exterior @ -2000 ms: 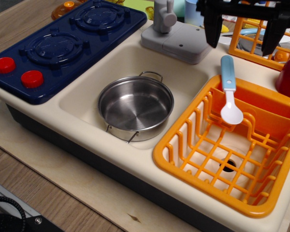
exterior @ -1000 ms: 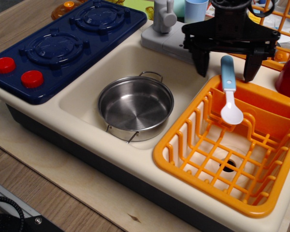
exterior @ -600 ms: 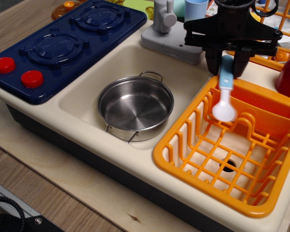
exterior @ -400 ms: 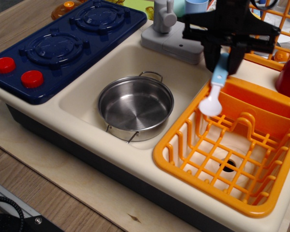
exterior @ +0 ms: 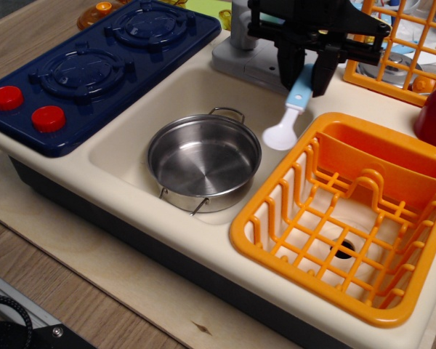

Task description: Put spoon into pan

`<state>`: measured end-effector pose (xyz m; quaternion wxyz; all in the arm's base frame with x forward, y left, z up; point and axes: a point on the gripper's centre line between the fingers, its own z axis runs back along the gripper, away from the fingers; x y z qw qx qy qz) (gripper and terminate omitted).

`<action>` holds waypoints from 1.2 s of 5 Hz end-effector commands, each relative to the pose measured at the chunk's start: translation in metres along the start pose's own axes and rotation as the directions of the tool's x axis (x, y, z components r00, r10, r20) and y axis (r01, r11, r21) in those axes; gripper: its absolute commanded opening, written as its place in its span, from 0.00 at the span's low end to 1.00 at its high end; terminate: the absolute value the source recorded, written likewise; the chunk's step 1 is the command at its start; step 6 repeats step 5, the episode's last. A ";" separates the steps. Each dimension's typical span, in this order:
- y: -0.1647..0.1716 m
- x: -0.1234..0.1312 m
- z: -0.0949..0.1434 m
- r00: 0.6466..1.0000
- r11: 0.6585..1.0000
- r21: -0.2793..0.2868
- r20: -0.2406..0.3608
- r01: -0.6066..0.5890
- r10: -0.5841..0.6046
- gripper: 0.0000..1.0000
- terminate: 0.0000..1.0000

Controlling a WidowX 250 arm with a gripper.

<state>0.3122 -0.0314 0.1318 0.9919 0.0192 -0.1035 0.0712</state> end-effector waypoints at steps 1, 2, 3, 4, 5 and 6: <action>0.031 -0.008 0.010 0.984 0.995 0.024 0.146 0.096 -0.099 0.00 0.00; 0.045 -0.016 -0.001 0.975 0.990 -0.003 0.174 0.143 -0.140 0.00 0.00; 0.054 -0.022 -0.013 0.944 0.973 -0.009 0.241 0.232 -0.223 1.00 0.00; 0.054 -0.022 -0.013 0.944 0.973 -0.009 0.241 0.232 -0.223 1.00 0.00; 0.054 -0.022 -0.013 0.944 0.973 -0.009 0.241 0.232 -0.223 1.00 1.00; 0.054 -0.022 -0.013 0.944 0.973 -0.009 0.241 0.232 -0.223 1.00 1.00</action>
